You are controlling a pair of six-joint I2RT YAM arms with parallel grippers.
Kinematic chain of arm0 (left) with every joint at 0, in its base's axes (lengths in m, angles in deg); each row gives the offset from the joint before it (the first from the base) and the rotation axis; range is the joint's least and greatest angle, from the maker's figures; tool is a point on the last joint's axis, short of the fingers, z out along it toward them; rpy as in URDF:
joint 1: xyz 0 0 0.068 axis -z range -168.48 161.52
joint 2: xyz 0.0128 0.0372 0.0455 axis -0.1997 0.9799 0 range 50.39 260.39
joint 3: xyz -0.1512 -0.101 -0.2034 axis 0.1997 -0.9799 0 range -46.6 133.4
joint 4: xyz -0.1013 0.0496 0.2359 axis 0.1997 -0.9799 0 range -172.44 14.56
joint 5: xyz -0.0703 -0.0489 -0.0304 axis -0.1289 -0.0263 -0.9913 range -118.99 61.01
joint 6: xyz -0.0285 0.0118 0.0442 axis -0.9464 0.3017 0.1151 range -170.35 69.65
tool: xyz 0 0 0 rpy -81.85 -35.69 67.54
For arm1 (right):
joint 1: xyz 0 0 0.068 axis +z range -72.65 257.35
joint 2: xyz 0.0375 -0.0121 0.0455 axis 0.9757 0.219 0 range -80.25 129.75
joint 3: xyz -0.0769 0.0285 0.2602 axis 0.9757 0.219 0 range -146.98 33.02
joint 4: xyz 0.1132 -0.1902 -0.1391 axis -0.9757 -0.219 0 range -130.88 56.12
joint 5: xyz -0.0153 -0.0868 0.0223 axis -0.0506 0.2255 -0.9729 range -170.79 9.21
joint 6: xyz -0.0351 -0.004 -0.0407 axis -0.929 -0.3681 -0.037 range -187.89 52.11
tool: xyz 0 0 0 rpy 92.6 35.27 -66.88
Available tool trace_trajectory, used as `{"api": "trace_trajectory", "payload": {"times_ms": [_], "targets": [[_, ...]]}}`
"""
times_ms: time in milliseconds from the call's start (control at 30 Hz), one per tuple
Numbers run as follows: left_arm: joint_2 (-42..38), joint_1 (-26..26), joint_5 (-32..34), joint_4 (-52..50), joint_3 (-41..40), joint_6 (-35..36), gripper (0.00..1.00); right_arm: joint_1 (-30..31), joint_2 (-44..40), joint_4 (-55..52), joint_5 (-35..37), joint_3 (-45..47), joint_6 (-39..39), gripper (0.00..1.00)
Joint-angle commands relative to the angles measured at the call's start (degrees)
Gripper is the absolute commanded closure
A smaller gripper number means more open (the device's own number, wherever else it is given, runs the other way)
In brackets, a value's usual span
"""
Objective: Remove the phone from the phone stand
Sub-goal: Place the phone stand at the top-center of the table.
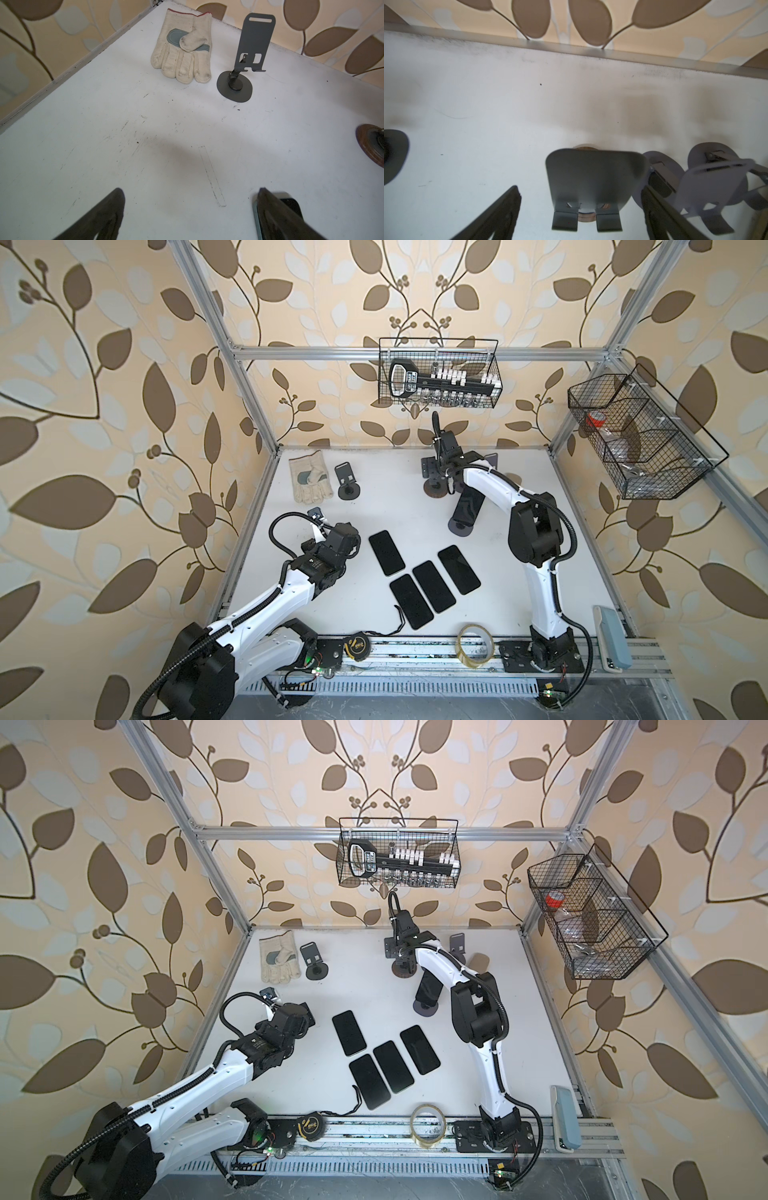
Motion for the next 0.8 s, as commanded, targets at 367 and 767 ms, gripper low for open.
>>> {"api": "trace_trajectory", "payload": {"times_ms": [367,767], "targets": [[-1.1,0.4,1.0,0.0,0.5,-0.8,0.01,4.1,-16.8,0.1,10.5,9.9,-4.4,0.04],[-2.7,0.4,-3.8,5.5,-2.4,0.1,0.01,12.7,-28.7,8.5,29.3,24.5,-9.0,0.00]]}}
